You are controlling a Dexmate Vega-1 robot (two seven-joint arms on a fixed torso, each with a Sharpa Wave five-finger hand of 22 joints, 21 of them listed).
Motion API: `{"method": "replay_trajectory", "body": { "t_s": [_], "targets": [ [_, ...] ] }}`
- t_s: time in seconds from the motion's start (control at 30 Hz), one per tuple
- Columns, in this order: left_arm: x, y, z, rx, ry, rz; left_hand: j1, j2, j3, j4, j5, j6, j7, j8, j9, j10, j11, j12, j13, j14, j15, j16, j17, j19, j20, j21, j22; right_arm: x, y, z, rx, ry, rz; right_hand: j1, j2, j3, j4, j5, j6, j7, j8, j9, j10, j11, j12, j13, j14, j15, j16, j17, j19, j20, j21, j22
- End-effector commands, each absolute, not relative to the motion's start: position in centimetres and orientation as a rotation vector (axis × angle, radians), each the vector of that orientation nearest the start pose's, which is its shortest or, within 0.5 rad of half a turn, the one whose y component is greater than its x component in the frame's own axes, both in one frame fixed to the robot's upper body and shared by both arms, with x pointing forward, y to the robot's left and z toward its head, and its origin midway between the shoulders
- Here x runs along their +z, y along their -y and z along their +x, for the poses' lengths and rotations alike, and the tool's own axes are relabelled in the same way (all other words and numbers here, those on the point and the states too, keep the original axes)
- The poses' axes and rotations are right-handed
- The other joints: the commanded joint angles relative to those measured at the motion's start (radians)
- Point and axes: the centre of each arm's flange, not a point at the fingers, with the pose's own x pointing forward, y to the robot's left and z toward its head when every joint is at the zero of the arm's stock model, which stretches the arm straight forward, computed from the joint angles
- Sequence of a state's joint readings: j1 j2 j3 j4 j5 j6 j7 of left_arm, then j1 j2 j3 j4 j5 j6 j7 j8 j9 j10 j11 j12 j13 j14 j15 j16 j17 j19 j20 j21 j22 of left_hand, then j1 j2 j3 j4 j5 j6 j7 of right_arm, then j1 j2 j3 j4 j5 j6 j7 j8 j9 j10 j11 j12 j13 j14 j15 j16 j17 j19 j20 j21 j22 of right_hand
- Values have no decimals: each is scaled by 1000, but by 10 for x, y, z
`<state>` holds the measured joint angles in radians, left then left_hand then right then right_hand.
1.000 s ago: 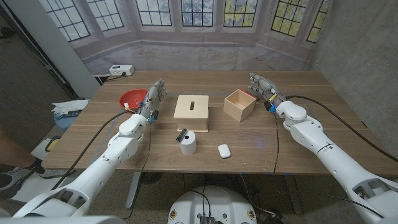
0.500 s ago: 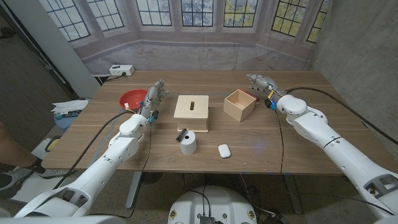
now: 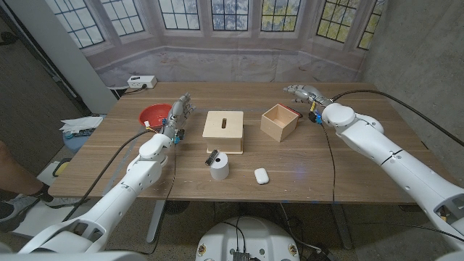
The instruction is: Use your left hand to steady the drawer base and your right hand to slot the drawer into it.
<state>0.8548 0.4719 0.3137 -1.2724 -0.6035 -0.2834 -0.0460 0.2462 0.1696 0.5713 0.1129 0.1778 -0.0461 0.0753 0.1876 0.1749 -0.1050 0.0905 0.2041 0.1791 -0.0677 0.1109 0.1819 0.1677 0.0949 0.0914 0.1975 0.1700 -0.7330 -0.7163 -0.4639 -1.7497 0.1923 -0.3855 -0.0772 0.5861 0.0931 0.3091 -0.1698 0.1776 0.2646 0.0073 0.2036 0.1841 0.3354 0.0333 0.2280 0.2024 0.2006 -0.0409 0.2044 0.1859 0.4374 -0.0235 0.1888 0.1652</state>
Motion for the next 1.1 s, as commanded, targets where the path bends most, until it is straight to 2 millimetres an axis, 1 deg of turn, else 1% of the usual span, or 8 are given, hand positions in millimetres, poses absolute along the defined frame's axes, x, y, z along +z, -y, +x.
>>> {"method": "replay_trajectory", "body": {
  "t_s": [0.03,0.2,0.57,0.73,1.1],
  "targets": [
    [-39,-301,657,-164,585,-59,12,0,6,-8,1,12,-1,2,1,9,2,4,5,10,1,-2,0,11,3,3,5,70,247,611,24,339,-818,26,-7,5,-9,2,16,6,5,3,18,4,12,6,21,-10,8,0,14,-1,6,2],
    [-39,-301,657,-164,585,-60,14,0,8,-10,1,13,-2,2,1,11,2,4,5,11,0,-2,0,13,3,4,5,76,242,608,8,304,-895,43,-16,8,-13,4,22,10,6,3,25,6,16,9,28,-11,7,-1,19,0,6,2],
    [-42,-299,657,-168,584,-61,17,0,14,-16,0,17,-3,1,2,14,3,4,5,15,1,-2,0,16,3,4,5,88,232,603,-24,247,-1037,81,-37,12,-13,7,56,8,12,5,53,-2,31,19,64,-20,12,-1,29,3,5,1],
    [-42,-299,657,-171,581,-60,19,0,16,-19,-1,21,-1,2,2,15,3,4,6,16,3,-2,0,16,4,3,5,92,228,603,-28,223,-1074,98,-43,15,-13,8,68,8,14,5,62,-4,37,22,79,-19,14,-1,35,5,6,1],
    [-44,-300,660,-176,572,-66,21,-1,21,-23,-2,23,-2,1,2,16,4,3,6,17,3,-3,1,18,4,3,5,98,221,602,-35,167,-1157,131,-49,21,-12,11,85,8,14,6,76,-8,45,28,101,-24,17,1,62,-1,12,2]
  ]
}}
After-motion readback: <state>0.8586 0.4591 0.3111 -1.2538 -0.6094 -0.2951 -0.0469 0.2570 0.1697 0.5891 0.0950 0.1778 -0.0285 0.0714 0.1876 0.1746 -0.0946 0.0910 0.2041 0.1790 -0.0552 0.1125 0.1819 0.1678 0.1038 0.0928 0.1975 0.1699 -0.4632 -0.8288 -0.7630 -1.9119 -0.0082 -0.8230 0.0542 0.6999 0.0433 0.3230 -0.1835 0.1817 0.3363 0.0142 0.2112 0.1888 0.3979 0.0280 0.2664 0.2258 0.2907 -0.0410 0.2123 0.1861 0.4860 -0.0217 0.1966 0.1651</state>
